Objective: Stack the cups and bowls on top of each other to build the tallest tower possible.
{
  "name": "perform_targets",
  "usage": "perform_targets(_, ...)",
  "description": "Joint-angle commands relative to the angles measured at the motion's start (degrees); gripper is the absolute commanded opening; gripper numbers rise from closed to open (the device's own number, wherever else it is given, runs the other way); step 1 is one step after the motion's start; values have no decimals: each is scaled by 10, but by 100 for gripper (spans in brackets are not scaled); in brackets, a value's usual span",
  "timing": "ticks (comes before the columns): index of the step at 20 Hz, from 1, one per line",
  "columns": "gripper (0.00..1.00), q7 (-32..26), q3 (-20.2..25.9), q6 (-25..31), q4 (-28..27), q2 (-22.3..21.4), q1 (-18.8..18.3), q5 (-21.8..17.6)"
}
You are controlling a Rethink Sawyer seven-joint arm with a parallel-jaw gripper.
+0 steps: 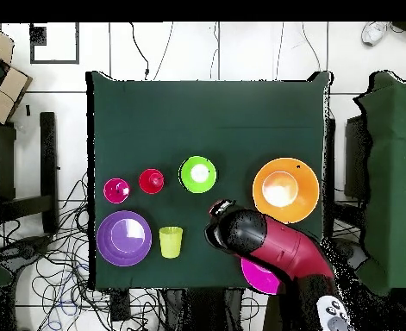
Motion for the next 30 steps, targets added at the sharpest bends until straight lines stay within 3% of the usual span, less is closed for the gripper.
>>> perform_targets(1,0,24,29,50,-38,36,16,-19)
perform_targets(30,0,59,4,76,-111,77,66,1)
